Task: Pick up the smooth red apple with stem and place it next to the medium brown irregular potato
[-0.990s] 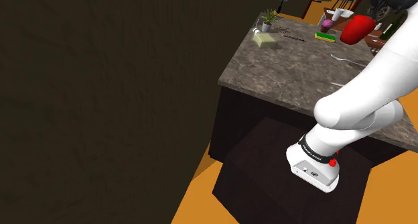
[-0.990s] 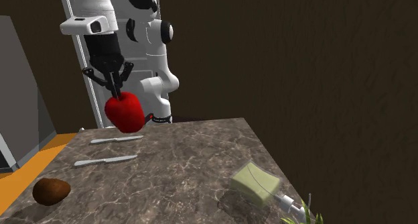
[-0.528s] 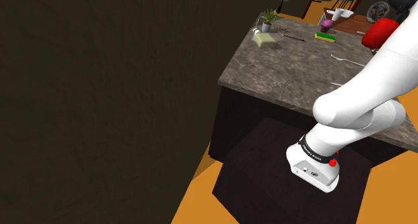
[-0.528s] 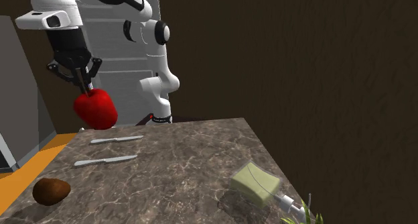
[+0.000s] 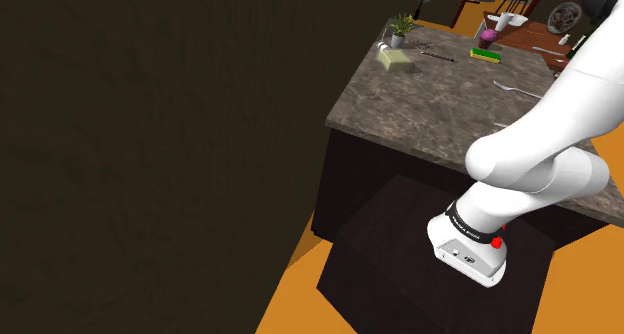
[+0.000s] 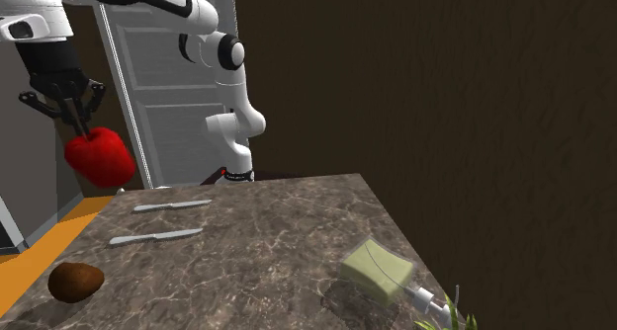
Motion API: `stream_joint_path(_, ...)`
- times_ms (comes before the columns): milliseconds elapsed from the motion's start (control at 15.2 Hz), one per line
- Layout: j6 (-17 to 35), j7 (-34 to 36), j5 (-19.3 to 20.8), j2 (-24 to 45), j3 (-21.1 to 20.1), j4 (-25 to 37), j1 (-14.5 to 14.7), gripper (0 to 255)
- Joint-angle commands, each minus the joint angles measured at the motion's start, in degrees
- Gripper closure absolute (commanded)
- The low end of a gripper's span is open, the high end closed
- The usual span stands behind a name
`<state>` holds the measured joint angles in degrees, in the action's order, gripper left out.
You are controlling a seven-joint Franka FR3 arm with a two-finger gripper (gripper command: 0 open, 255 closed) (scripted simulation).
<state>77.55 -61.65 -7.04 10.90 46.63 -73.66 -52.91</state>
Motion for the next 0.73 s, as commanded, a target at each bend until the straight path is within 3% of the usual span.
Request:
stream_joint_path(0, 1.7, -0.1, 0.5, -0.6, 0.0, -2.1, 0.3, 255)
stream_joint_path(660, 10.7, 1.6, 3.2, -4.4, -0.5, -13.8, 2.7, 255)
